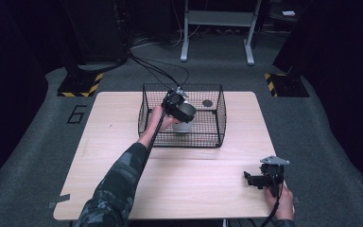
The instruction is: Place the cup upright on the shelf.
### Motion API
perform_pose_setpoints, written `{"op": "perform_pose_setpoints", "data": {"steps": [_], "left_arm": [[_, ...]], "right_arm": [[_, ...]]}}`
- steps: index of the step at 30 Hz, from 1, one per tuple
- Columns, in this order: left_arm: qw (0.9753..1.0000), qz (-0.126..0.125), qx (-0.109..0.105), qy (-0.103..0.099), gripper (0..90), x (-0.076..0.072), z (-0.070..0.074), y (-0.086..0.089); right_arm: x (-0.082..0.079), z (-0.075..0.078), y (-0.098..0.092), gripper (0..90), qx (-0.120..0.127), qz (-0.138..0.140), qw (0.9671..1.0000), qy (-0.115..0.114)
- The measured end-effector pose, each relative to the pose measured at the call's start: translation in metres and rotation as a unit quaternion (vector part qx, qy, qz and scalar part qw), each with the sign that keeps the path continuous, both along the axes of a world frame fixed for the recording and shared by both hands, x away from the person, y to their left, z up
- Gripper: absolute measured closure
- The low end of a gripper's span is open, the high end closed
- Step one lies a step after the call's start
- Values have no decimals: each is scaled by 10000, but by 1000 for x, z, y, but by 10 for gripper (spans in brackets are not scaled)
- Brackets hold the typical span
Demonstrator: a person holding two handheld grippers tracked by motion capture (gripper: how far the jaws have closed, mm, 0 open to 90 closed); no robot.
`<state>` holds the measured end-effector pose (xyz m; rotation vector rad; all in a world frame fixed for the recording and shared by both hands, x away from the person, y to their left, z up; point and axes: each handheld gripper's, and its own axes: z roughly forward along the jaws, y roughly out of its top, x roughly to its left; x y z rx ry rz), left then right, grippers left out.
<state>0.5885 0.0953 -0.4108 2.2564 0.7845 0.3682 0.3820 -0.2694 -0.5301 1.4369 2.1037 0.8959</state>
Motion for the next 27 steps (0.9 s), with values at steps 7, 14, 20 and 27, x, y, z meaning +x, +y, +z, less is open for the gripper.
{"op": "perform_pose_setpoints", "data": {"steps": [7, 14, 20, 27], "left_arm": [[10000, -17, 84, 16, 62, 1, -2, -1], [9999, -6, 147, 73, 62, 2, -5, -2], [9997, -47, 214, 106, 62, 3, -6, -3], [9996, -51, 242, 137, 62, 4, -9, -5]], "right_arm": [[0, 0, 0, 0, 24, -3, 10000, 4], [0, 0, 0, 0, 22, -24, 10000, -6], [0, 0, 0, 0, 22, -25, 10000, -5], [0, 0, 0, 0, 21, -23, 10000, -5]]}}
